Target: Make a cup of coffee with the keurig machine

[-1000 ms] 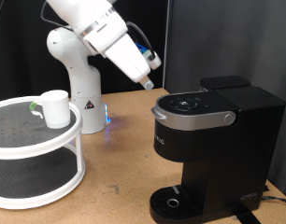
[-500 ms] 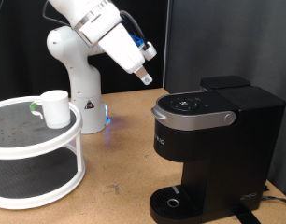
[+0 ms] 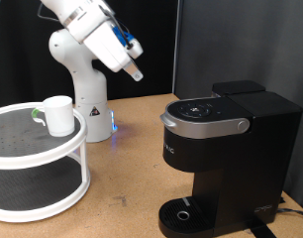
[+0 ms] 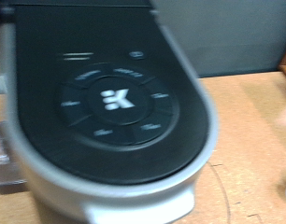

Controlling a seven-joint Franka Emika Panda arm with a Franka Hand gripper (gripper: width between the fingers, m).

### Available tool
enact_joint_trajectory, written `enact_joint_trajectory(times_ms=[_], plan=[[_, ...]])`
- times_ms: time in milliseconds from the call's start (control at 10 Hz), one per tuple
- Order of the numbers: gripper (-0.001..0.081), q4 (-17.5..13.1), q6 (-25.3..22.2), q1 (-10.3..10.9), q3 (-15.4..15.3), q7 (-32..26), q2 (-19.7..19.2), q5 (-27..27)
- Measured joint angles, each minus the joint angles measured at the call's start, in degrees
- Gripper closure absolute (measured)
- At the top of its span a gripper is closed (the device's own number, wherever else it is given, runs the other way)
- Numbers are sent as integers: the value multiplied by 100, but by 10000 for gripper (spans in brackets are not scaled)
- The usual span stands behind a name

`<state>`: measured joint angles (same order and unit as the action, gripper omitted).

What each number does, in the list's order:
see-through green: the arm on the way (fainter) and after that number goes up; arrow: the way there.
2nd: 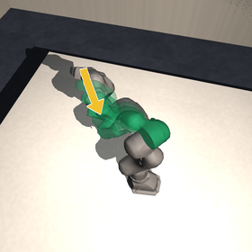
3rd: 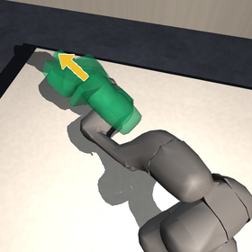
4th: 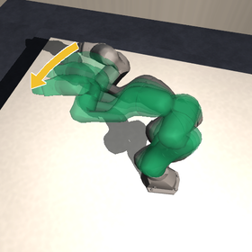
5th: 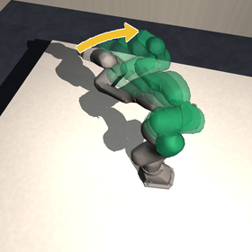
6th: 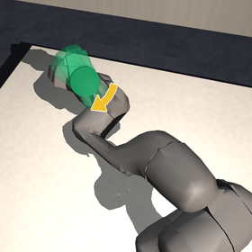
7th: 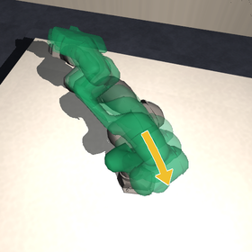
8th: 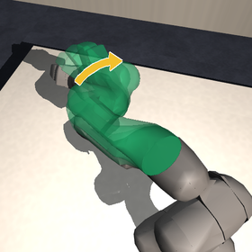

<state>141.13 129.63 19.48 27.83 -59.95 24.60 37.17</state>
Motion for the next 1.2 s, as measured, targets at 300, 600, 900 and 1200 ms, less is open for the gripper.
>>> enact_joint_trajectory(times_ms=[300,600,900,1200], plan=[[806,24,-1003,-294,175,-73,475,-443],[806,43,-1666,-580,325,-247,962,-796],[806,271,-1502,-811,293,-257,1414,-893],[806,192,-2204,-832,456,-256,1401,-1154]])
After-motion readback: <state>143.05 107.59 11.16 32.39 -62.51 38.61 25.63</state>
